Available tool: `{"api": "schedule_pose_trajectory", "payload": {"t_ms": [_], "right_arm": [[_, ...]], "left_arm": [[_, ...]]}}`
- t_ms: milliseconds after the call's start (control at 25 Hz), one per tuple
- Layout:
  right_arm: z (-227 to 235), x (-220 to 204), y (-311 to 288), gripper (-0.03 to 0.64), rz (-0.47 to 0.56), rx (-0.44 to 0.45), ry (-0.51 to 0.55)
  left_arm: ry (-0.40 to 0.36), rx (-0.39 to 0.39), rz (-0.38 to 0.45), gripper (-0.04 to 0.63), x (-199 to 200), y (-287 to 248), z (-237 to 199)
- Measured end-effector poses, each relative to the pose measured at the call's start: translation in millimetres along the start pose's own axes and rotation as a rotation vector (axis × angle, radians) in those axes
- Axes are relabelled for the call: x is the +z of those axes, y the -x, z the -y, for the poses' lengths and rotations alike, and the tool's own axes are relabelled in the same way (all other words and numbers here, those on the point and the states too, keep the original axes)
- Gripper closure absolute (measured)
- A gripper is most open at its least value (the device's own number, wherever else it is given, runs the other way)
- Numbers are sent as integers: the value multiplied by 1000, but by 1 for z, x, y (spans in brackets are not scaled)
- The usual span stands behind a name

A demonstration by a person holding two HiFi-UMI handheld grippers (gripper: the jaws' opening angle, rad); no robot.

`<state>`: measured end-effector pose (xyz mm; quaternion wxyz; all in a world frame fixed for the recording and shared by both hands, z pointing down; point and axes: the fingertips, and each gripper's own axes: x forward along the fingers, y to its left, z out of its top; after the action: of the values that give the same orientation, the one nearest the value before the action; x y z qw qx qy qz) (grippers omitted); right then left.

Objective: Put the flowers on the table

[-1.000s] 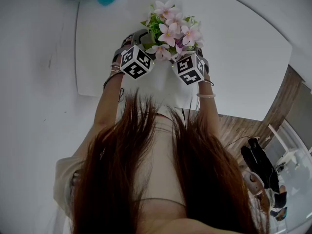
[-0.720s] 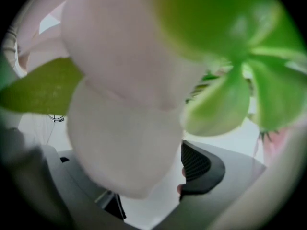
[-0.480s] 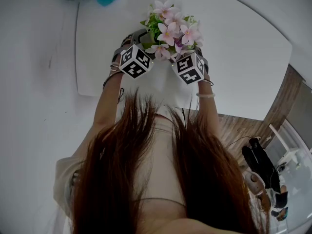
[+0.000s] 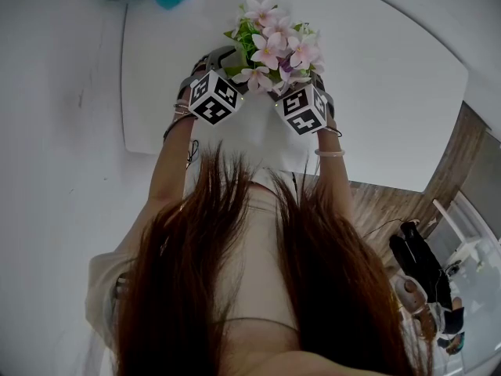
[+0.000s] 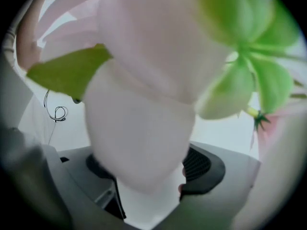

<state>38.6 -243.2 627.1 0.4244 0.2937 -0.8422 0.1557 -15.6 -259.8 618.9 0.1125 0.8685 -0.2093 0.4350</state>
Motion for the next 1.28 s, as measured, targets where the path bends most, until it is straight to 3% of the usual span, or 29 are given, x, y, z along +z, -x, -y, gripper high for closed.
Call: {"api": "schedule_pose_trajectory", "payload": {"t_ms": [600,920,1280], "right_arm": [[-13,-15,16,243,-42,1,-77],[-22,-20,32,244,-58,-26,-80],[-30,-21,54,245,-60,-48,-96]], "left_arm": [[68,-7,-22,220,-8,19,16],[57,12,14,343,-7,38,27],[42,54,50,411,-1,59,37]]}}
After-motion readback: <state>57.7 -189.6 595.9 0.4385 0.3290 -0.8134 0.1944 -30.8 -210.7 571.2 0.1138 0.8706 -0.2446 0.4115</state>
